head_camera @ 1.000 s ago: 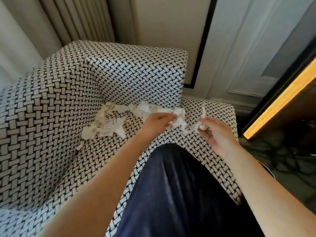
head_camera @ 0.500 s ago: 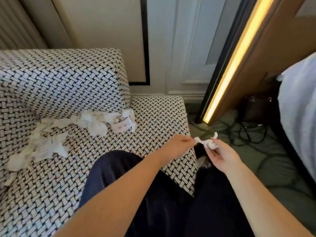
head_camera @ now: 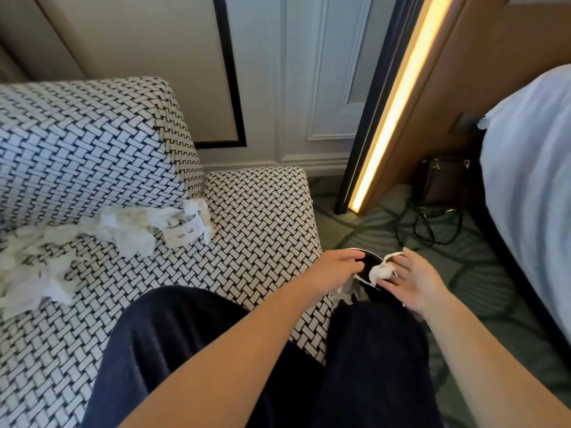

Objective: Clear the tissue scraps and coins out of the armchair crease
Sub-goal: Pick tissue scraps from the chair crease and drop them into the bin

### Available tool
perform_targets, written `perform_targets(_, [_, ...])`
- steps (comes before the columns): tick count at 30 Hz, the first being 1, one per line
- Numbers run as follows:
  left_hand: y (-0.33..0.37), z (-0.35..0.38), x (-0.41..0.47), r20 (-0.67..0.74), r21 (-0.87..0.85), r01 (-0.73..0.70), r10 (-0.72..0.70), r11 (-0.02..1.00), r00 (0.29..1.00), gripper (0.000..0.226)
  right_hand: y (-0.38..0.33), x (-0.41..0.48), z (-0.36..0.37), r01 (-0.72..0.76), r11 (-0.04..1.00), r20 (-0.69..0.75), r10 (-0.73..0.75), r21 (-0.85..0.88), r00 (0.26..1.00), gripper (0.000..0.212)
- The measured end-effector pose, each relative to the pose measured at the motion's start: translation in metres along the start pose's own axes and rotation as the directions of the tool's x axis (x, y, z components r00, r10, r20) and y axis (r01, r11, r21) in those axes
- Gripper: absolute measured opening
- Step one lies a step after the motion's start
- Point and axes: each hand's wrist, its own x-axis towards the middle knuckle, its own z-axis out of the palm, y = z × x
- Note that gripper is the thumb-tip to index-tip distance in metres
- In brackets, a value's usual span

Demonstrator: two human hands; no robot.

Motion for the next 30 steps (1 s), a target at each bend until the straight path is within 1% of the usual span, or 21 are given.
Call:
perform_targets(2, [0.001,-0.002,-0.002,-0.008,-0.008,-0.008,0.008,1.000,1.000,0.036,0.000,-0.003,0.004,-0.006,1.000,0.023,0.007,-0.009,1.000,0.057])
perform_targets(4, [0.000,-0.007,-0.005,-0.021,-0.005,-0.019,0.018,1.000,1.000,0.036,0.000,-0.007,0.009,-0.002,1.000,0.033,0.003,-0.026,0.999,0.058])
perform_targets(7, [-0.003,-0.016,-0.011,-0.041,0.001,-0.031,0.031,1.000,0.999,0.036,-0.001,-0.014,0.017,0.010,0.998,0.054,-0.006,-0.065,0.999,0.053])
perform_targets(10, [-0.004,-0.029,-0.022,-0.076,-0.014,-0.036,0.035,0.999,0.996,0.035,-0.003,-0.028,0.027,0.055,0.991,0.108,-0.042,-0.120,0.993,0.047])
perform_targets(13, [-0.003,-0.046,-0.033,-0.117,-0.042,-0.051,0.046,0.998,0.992,0.034,-0.006,-0.046,0.045,0.121,0.974,0.167,-0.088,-0.193,0.982,0.042])
perform_targets(17, [-0.004,-0.075,-0.055,-0.200,-0.114,-0.099,0.074,0.989,0.977,0.032,-0.005,-0.076,0.086,0.222,0.943,0.244,-0.161,-0.246,0.956,0.034])
perform_targets(21, [-0.009,-0.111,-0.086,-0.296,-0.173,-0.178,0.122,0.969,0.947,0.028,0.011,-0.112,0.137,0.273,0.923,0.344,-0.172,-0.271,0.923,0.019])
perform_targets(23, [-0.017,-0.132,-0.104,-0.351,-0.201,-0.215,0.135,0.956,0.926,0.026,0.023,-0.129,0.163,0.302,0.901,0.409,-0.160,-0.311,0.899,0.018])
perform_targets(27, [-0.041,-0.177,-0.138,-0.479,-0.317,-0.274,0.096,0.908,0.872,0.017,0.055,-0.157,0.213,0.366,0.850,0.535,-0.121,-0.380,0.836,0.018])
perform_targets(30, [-0.071,-0.211,-0.162,-0.578,-0.385,-0.313,0.038,0.868,0.815,0.019,0.087,-0.173,0.248,0.410,0.807,0.612,-0.078,-0.424,0.787,0.018])
